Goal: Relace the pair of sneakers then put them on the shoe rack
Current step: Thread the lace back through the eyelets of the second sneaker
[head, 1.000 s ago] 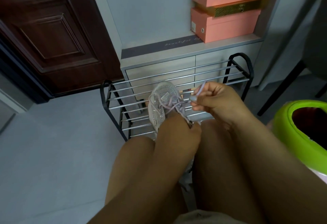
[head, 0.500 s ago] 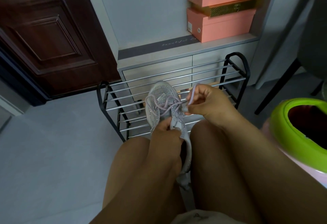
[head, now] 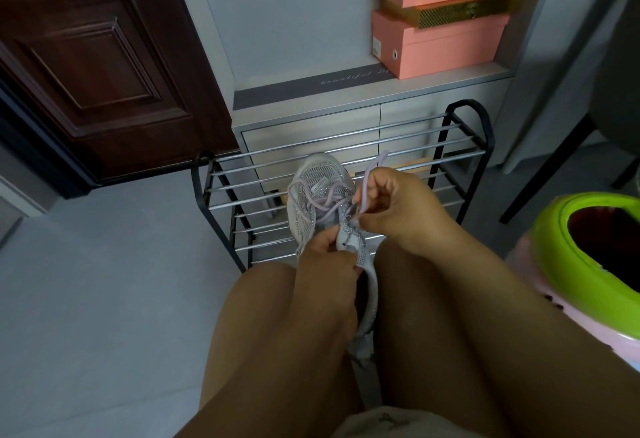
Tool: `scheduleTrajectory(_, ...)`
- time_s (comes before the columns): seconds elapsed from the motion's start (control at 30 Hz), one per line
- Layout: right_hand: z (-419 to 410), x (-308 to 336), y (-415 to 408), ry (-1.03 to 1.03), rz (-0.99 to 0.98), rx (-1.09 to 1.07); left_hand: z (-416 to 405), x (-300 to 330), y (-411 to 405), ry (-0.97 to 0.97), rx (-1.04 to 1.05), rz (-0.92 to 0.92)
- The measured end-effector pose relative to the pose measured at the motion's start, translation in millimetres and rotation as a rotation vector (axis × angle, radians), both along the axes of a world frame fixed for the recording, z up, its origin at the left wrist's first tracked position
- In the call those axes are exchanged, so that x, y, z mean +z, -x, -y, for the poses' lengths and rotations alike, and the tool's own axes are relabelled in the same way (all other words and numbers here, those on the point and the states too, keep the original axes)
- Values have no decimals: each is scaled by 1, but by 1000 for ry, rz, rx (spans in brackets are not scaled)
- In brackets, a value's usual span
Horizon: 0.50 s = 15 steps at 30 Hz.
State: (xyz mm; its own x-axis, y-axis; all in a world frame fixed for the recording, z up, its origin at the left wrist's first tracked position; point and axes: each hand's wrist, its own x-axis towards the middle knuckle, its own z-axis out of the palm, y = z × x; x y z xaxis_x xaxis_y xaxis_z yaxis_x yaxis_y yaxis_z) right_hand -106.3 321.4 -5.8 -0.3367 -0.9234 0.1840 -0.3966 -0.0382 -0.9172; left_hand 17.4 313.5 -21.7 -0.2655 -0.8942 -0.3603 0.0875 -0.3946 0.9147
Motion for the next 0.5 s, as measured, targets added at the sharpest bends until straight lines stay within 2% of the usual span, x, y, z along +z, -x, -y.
scheduleTrajectory(0.2,1,0,5,-14,-4,-8,2,11,5,-61,-32,-39)
scheduleTrajectory(0.5,1,0,3,-37,250,8,4,12,13,66,18,274)
